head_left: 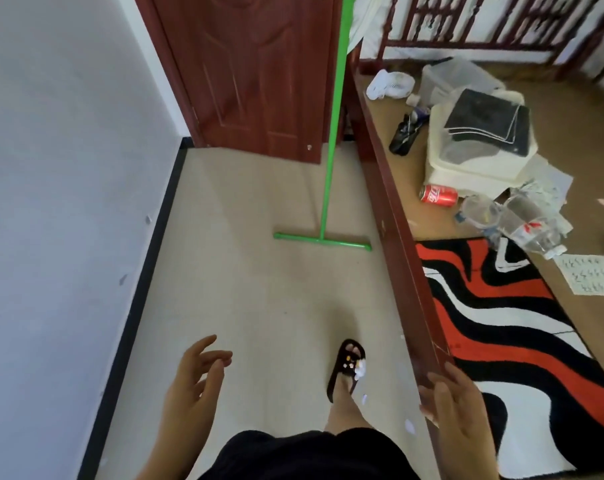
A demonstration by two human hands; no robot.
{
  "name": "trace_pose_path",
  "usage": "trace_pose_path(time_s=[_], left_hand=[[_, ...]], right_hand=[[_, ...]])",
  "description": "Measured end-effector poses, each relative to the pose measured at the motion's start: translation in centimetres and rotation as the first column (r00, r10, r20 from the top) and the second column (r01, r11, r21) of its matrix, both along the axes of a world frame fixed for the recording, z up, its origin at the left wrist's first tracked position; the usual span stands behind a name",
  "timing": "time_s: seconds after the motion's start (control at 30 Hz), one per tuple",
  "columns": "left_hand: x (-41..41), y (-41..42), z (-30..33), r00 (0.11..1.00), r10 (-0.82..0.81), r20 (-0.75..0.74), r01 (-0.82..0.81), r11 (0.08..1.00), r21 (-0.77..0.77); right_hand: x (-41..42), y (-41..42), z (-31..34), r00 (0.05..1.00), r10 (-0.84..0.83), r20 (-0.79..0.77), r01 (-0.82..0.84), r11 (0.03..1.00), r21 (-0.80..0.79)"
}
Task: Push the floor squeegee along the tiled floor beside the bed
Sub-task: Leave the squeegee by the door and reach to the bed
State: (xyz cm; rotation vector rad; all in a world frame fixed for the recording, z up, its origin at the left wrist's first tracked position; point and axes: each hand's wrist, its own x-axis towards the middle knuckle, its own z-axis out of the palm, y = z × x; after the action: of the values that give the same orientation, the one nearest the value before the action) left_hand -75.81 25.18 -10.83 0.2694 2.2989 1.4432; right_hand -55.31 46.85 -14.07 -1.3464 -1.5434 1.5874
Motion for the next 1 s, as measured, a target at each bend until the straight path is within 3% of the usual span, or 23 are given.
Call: trace_pose_path(time_s=[0.27,0.37,0.53,0.67,0.87,1.0], left_hand=[[-8.6,18.0,0.7,0.996,0.08,-0.039,-0.077,0.993,0.085],[-11.4,21.9,0.8,0.994,0.109,-0.032,-0.106,0.99,0.093],[-17.1,27.5,0.4,0.988,0.154,-0.032,-0.151,0.986,0.072],[-24.1,32.0,0.2,0.987,0.146,-0.061,-0.141,0.986,0.085],[-34.9,38.1,1.6,0.99,0.032,-0.136,-0.02,0.996,0.091],[-39.6,44.0,3.3,0.967,-0.142,-0.214,0.157,0.986,0.053]], right_hand=[[-11.3,19.2,2.9,0.997,0.075,-0.034,-0.071,0.993,0.097],[-15.1,23.1,3.0,0.992,0.123,-0.012,-0.121,0.987,0.103],[-21.7,30.7,2.3,0.97,0.24,0.045,-0.239,0.971,-0.03],[-28.2,34.5,2.3,0.981,0.188,0.038,-0.19,0.978,0.08],[-38.1,39.9,4.8,0.994,0.107,0.006,-0.106,0.974,0.201],[-43.4,43.5,8.5,0.984,0.178,0.005,-0.17,0.932,0.319]])
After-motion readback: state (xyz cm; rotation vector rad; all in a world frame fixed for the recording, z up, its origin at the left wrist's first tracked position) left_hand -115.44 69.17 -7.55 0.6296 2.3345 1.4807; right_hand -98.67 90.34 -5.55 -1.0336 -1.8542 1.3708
